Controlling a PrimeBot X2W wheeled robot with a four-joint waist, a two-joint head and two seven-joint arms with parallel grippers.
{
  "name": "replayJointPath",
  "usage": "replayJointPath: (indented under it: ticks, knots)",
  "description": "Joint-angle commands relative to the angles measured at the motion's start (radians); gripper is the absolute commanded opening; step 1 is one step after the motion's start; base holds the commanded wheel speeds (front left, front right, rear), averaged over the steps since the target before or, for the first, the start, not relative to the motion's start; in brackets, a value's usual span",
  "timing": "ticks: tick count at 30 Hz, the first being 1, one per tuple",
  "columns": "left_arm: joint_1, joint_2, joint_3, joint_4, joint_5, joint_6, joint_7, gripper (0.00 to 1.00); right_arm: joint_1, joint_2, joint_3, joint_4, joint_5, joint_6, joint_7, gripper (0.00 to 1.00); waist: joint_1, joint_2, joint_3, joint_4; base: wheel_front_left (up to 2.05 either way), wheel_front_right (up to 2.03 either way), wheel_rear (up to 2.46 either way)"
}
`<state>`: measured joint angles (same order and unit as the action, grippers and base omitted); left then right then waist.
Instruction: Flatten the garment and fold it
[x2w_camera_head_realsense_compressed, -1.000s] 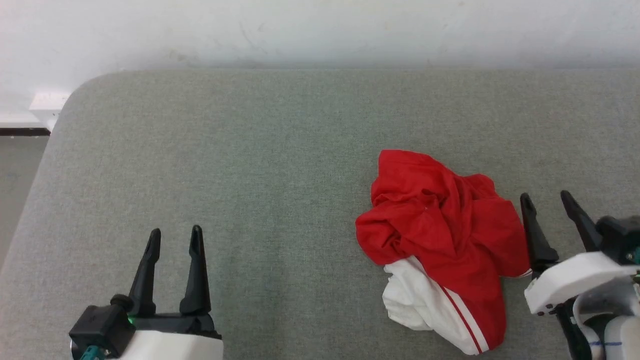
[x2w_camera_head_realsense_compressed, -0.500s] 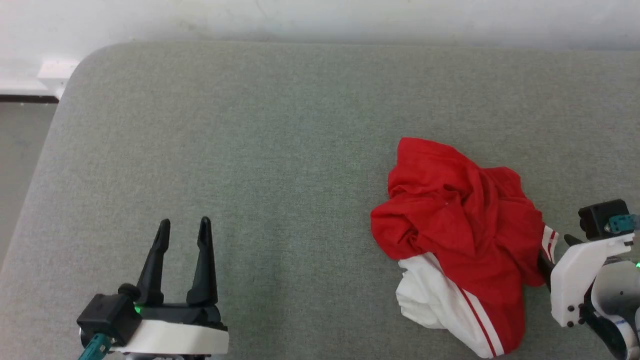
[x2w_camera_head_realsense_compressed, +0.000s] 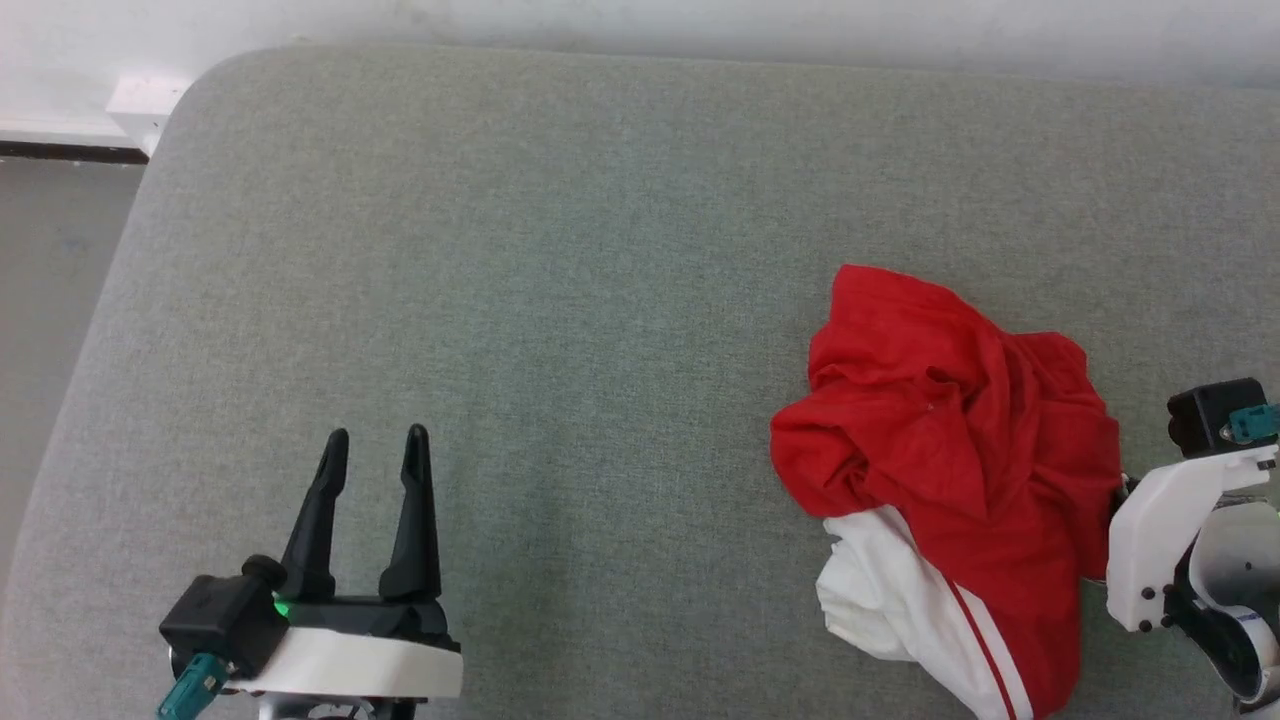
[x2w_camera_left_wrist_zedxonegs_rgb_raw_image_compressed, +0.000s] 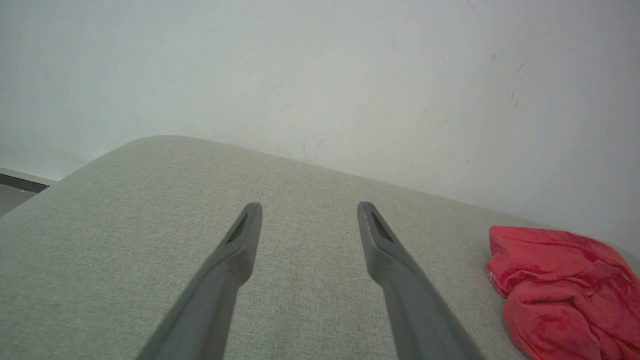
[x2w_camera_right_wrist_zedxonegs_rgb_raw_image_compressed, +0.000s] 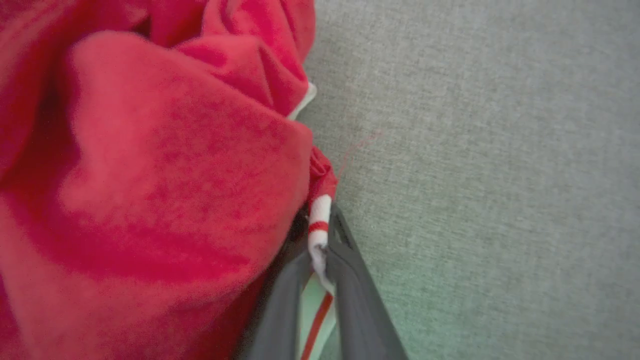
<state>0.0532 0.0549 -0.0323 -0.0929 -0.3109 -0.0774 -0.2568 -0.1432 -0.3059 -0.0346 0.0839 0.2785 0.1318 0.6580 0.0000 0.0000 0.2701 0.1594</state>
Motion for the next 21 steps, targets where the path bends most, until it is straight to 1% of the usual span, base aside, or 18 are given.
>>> replayJointPath:
  ticks: [1,5,9,11,13,16,18,21]
  knots:
    - [-0.013,-0.005,0.000,0.004,-0.012,0.004,-0.005,1.00,0.010,0.003,-0.003,0.012,-0.006,-0.001,0.000,0.00,0.0000,0.0000,-0.008,-0.008,0.00,0.00,0.00]
    - [-0.011,-0.005,-0.003,0.006,-0.020,0.010,-0.005,1.00,-0.006,0.000,-0.007,-0.030,-0.010,-0.001,-0.049,0.00,0.0000,0.0000,-0.031,-0.026,0.00,0.00,0.00]
    - [-0.003,-0.005,0.000,0.004,-0.020,0.014,-0.005,1.00,-0.075,-0.006,-0.004,-0.109,-0.006,-0.001,-0.100,0.00,0.0000,0.0000,-0.055,-0.052,0.00,0.00,0.00]
    - [0.001,-0.005,0.001,0.003,-0.018,0.014,-0.005,1.00,-0.119,-0.027,-0.016,-0.155,-0.025,-0.001,-0.123,0.00,0.0000,0.0000,-0.061,-0.061,0.00,0.00,0.00]
    - [0.005,-0.005,0.001,0.001,-0.018,0.015,-0.005,1.00,-0.153,-0.042,-0.059,-0.188,-0.038,-0.001,-0.139,0.00,0.0000,0.0000,-0.065,-0.067,0.00,0.00,0.00]
    - [0.010,-0.005,-0.003,0.001,-0.018,0.015,-0.005,1.00,-0.158,-0.082,-0.145,-0.206,-0.068,-0.001,-0.130,0.00,0.0000,0.0000,-0.066,-0.067,0.00,0.00,0.00]
    - [0.013,-0.005,-0.006,0.003,-0.019,0.014,-0.005,1.00,-0.130,-0.103,-0.226,-0.202,-0.089,-0.001,-0.123,0.00,0.0000,0.0000,-0.064,-0.059,0.00,0.00,0.00]
    - [0.019,-0.005,-0.004,0.005,-0.013,0.014,-0.005,1.00,-0.050,-0.105,-0.353,-0.180,-0.123,-0.001,-0.118,0.00,0.0000,0.0000,-0.061,-0.045,0.00,0.00,0.00]
